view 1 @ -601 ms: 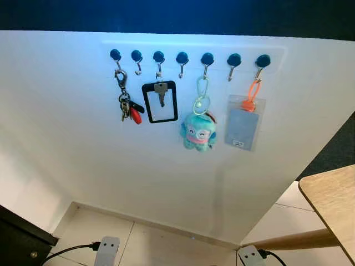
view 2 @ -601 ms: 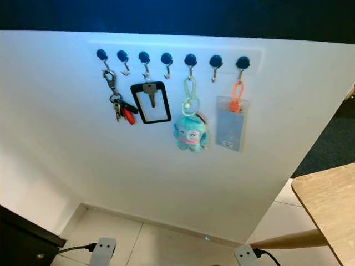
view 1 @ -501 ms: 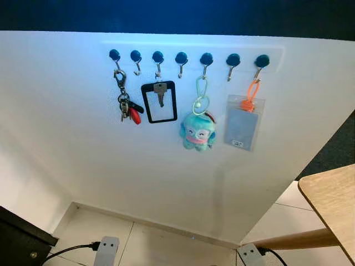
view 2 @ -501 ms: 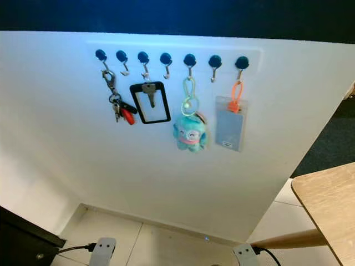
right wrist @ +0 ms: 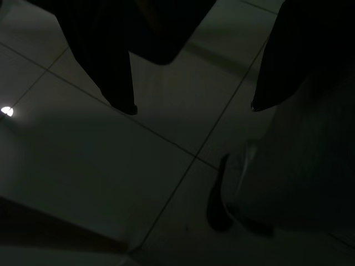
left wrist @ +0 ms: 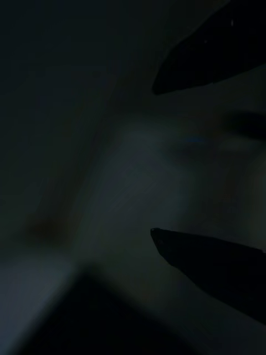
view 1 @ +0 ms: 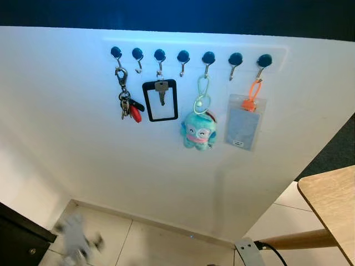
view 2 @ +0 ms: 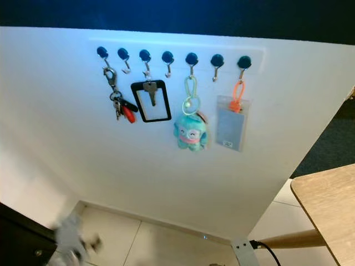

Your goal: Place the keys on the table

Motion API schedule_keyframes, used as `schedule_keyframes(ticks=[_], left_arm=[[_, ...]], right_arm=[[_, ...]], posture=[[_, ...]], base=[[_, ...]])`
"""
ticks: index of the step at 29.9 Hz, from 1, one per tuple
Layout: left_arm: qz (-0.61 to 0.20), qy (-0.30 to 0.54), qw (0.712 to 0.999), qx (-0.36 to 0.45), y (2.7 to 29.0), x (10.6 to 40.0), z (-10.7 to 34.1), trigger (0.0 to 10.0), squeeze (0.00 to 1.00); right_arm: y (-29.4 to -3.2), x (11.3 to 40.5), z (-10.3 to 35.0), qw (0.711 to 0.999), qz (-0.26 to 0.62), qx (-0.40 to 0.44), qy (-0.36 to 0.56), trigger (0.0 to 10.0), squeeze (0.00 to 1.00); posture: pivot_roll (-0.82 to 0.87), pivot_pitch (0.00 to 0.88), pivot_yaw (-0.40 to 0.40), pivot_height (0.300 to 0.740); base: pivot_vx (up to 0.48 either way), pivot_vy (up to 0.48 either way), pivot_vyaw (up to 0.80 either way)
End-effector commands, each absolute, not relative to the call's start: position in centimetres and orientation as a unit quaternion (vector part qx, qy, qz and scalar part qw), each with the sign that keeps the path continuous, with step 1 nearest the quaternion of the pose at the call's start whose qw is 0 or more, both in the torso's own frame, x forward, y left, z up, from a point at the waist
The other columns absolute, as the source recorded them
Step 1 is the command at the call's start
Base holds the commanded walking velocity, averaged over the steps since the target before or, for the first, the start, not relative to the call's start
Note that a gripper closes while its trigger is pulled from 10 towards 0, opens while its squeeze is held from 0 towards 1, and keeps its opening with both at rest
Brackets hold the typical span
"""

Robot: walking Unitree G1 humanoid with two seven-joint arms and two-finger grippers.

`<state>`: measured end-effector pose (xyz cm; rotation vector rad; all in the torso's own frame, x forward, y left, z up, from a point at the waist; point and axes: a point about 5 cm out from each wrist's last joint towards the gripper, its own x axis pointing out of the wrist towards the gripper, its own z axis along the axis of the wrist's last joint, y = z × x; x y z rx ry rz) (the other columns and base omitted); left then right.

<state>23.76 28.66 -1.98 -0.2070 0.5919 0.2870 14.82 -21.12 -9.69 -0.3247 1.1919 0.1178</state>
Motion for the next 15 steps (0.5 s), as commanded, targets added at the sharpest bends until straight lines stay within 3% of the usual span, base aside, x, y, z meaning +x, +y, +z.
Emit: schedule_keyframes(ticks=[1,4,9,13,15], left_arm=[[0.116,0.228,0.958,-0.126,29.4,24.9,-0.3,10.0,0.00],[0.103,0.198,0.967,-0.123,29.8,25.6,0.8,10.0,0.00],[-0.012,0.068,0.991,-0.115,30.0,28.8,5.8,10.0,0.00],[-0.171,-0.005,0.978,-0.121,29.3,29.9,9.4,10.0,0.00],[-0.198,-0.021,0.972,-0.120,29.2,30.0,10.2,10.0,0.00]], right_arm=[[-20.7,14.7,-9.8,0.813,0.063,-0.142,0.561,10.0,0.00],[-20.9,14.7,-9.8,0.813,0.063,-0.143,0.561,10.0,0.00],[-22.1,14.4,-9.6,0.810,0.062,-0.148,0.564,10.0,0.00],[-23.0,14.1,-9.5,0.807,0.059,-0.152,0.568,10.0,0.00],[-23.1,14.1,-9.5,0.807,0.059,-0.153,0.568,10.0,0.00]], posture=[[-0.10,0.050,0.082,0.740],[-0.10,0.050,0.082,0.740],[-0.09,0.049,0.081,0.740],[-0.09,0.049,0.081,0.740],[-0.09,0.049,0.079,0.740]], base=[[0.000,0.000,0.00],[0.000,0.000,0.00],[0.000,0.000,0.00],[0.000,0.000,0.00],[0.000,0.000,0.00]])
